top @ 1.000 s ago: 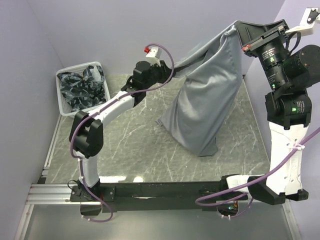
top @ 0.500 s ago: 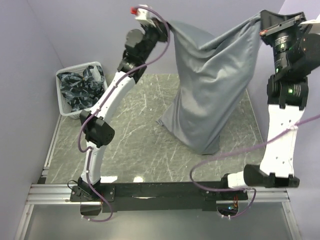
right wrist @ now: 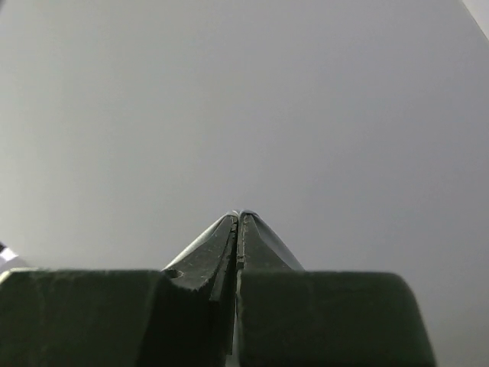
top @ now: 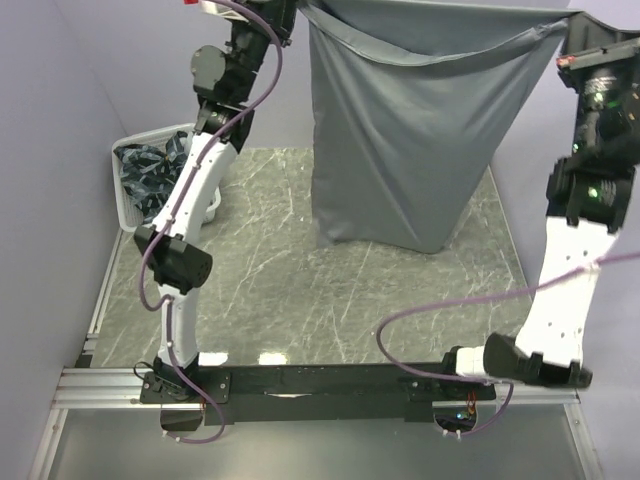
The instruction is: Put the pillow into the pillowcase
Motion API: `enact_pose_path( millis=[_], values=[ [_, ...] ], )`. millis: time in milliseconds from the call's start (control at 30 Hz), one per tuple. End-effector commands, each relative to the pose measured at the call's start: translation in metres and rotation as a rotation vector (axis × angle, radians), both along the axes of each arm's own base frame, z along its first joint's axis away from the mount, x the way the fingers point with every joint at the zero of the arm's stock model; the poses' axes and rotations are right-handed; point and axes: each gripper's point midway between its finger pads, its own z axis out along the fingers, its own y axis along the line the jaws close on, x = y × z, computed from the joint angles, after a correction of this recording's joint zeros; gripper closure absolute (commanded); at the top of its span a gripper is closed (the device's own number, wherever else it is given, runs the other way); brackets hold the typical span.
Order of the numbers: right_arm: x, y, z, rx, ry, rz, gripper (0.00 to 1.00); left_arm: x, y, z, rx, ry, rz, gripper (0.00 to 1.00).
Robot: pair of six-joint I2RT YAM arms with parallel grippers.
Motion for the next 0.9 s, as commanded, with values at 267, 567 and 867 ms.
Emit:
enact_pose_path(
  millis=[267,567,867],
  values=[
    [-0.16,-0.002,0.102,0.001,-0.38,-0.201,1.0,-0.208,0.002,0.077,0.225,-0.334,-0.212,0.99],
    [-0.154,-0.002,0.098,-0.024,-0.327,-0.215,1.0,-0.34,-0.091,0.042,0.349,-0.294,-0.494,0.99],
    [0.082,0.058,-0.027,-0.029,0.075,0.247,1.0,-0.164,0.011,-0.073,0.109,0.418,-0.105,0.99]
  ],
)
